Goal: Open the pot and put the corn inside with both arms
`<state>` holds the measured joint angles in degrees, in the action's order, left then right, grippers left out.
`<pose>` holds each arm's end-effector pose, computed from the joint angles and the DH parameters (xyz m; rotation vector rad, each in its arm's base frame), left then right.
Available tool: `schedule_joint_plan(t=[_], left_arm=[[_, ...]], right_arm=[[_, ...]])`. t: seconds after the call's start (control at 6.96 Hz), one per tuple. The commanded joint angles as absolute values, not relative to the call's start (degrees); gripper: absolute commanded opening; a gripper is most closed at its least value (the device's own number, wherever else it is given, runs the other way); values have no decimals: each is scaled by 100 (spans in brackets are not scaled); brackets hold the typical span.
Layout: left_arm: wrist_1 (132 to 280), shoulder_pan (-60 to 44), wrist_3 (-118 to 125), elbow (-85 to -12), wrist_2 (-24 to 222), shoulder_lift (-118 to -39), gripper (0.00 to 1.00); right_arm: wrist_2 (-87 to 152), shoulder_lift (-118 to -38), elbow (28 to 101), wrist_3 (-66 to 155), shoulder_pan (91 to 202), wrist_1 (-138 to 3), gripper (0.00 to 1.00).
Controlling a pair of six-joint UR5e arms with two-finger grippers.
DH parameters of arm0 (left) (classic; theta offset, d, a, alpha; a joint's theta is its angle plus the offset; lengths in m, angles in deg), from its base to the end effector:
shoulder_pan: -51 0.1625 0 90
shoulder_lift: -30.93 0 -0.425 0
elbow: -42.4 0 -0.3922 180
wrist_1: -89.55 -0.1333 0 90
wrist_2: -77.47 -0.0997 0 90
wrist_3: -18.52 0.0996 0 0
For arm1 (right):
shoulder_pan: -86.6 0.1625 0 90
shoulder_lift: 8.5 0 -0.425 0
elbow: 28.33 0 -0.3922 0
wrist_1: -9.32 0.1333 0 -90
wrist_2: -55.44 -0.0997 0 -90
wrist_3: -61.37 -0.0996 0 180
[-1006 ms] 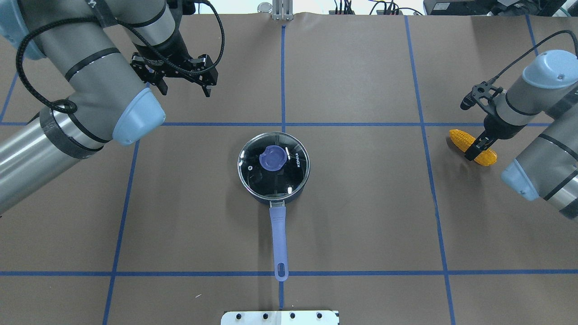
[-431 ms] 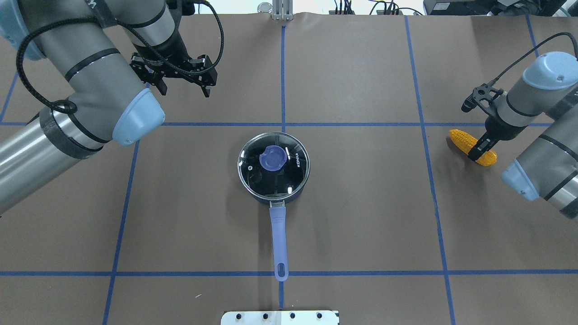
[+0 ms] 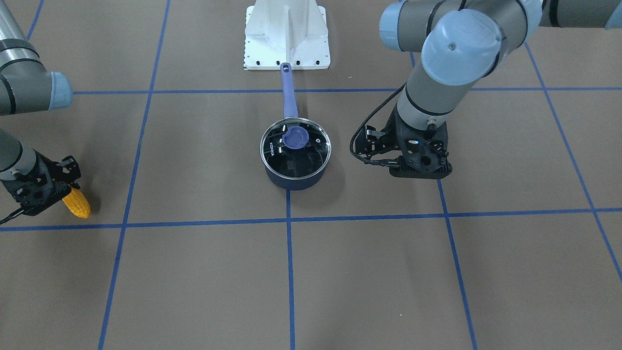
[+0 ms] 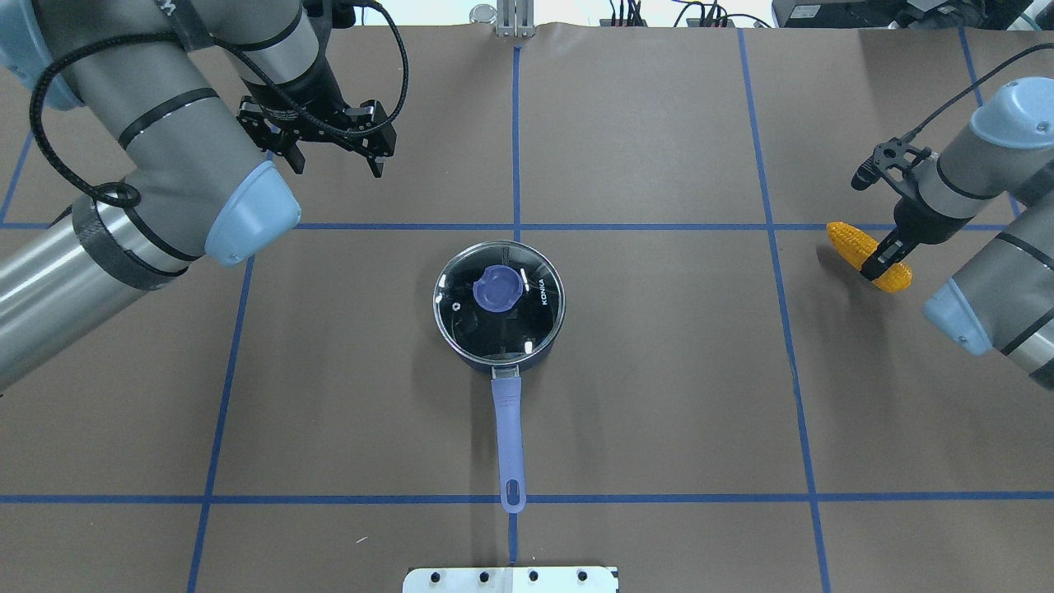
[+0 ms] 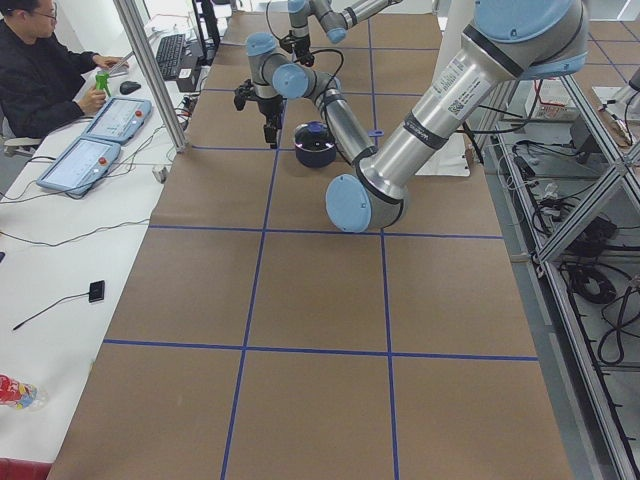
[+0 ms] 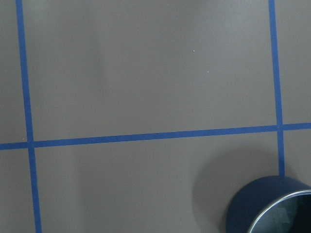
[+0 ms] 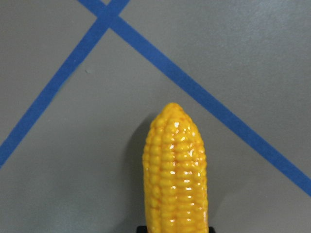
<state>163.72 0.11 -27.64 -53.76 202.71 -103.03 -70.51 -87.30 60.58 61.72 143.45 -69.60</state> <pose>0.3668 -0.5714 0.1785 0.0222 0.8300 0.0681 -0.2604 -0.5355 0.5497 0.1712 -0.7096 -0.6750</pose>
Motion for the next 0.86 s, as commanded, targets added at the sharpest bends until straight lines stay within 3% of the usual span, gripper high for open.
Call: schedule_joint_plan(t=[0.0, 0.43, 0.72], left_arm=[[16364, 20, -2797, -5376, 20271, -10336, 100], [16373, 562, -3202, -5315, 19702, -10713, 100], [16390, 862, -3324, -5122, 19700, -10977, 100]], right_arm=[[-7060, -8621, 6080, 6181, 14460, -7004, 31], [-7296, -8278, 6150, 6146, 14628, -7223, 31], [-7315, -7893, 6587, 6093, 14646, -8194, 32]])
